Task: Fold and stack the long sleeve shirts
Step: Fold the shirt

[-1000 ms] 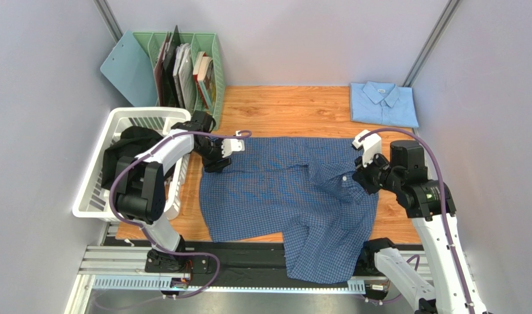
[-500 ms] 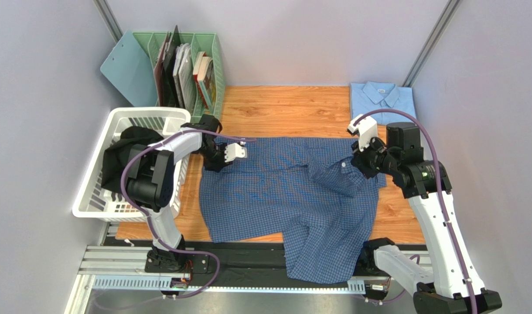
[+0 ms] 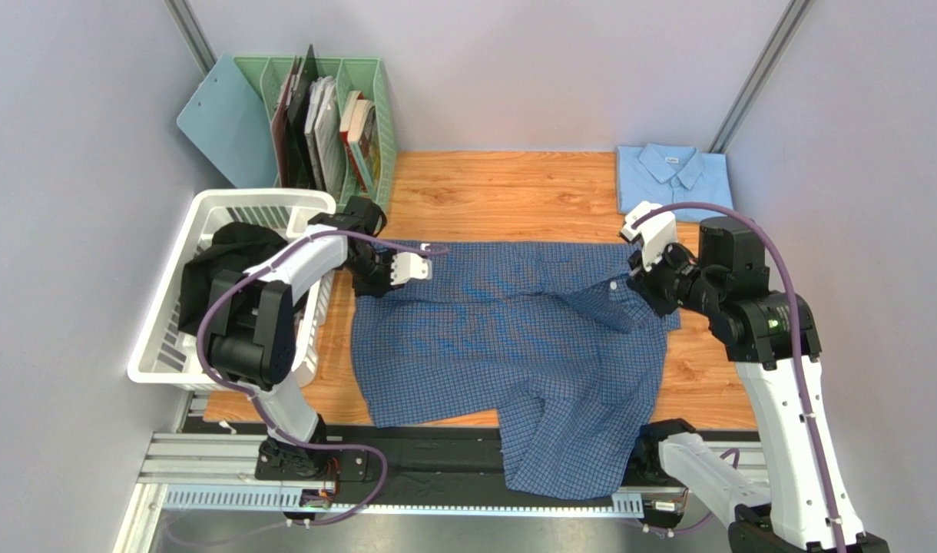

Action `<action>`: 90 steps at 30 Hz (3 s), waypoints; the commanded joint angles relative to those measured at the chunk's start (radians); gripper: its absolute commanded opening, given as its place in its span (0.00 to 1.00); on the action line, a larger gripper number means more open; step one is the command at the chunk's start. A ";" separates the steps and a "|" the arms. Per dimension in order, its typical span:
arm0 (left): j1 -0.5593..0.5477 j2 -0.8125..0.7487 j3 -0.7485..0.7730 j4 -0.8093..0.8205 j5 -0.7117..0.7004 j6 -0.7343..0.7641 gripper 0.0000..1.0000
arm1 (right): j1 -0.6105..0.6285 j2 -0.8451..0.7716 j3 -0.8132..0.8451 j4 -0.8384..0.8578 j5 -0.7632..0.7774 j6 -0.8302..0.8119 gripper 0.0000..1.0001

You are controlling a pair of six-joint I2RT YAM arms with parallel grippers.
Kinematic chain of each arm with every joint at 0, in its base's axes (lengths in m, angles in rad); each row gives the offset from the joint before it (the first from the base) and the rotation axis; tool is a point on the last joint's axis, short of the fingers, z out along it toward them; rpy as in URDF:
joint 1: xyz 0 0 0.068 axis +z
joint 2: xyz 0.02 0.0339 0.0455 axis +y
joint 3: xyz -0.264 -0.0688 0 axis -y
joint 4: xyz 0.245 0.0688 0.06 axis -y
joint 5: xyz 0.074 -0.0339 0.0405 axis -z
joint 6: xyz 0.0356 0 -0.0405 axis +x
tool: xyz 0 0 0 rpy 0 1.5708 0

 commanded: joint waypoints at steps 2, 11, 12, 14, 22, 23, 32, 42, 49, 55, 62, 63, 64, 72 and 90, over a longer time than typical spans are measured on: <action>0.014 -0.118 0.037 -0.066 0.159 -0.048 0.42 | 0.029 0.015 -0.018 -0.027 -0.111 -0.050 0.00; 0.015 -0.469 -0.019 0.087 0.495 -0.367 0.91 | 0.239 0.196 -0.060 0.128 -0.096 -0.010 0.00; 0.012 -0.506 -0.042 0.114 0.526 -0.394 0.99 | 0.262 0.216 -0.055 0.152 -0.111 0.013 0.00; -0.014 -0.610 -0.120 0.224 0.557 -0.490 0.99 | 0.270 0.301 -0.038 0.177 -0.163 0.044 0.00; -0.191 -0.844 -0.358 0.385 0.492 -0.422 0.99 | 0.288 0.647 0.068 0.235 -0.332 0.165 0.01; -0.203 -0.858 -0.398 0.407 0.491 -0.419 0.99 | 0.291 0.679 0.097 0.241 -0.328 0.171 0.03; -0.350 -0.606 -0.402 0.609 0.352 -0.586 0.99 | 0.123 0.784 0.235 0.056 -0.397 0.219 0.61; -0.654 -0.219 -0.122 0.548 0.062 -0.649 0.91 | -0.126 0.747 -0.027 0.092 -0.338 0.234 0.42; -0.803 -0.019 -0.023 0.596 -0.126 -0.744 0.78 | -0.164 0.789 -0.078 0.161 -0.230 0.210 0.40; -0.848 0.094 -0.030 0.667 -0.282 -0.793 0.84 | -0.228 0.862 -0.058 0.155 -0.190 0.159 0.41; -0.846 0.098 -0.061 0.760 -0.373 -0.813 0.72 | -0.230 0.906 -0.115 0.164 -0.183 0.121 0.44; -0.846 0.093 -0.066 0.769 -0.361 -0.813 0.70 | -0.230 0.908 -0.118 0.164 -0.182 0.114 0.44; -0.846 0.085 -0.072 0.775 -0.356 -0.815 0.68 | -0.230 0.909 -0.131 0.168 -0.179 0.111 0.44; -0.825 0.056 -0.059 0.714 -0.316 -0.816 0.15 | -0.238 0.899 -0.178 0.160 -0.167 0.084 0.38; -0.769 -0.103 -0.056 0.499 -0.091 -0.867 0.00 | -0.270 0.803 -0.210 0.097 -0.151 0.055 0.00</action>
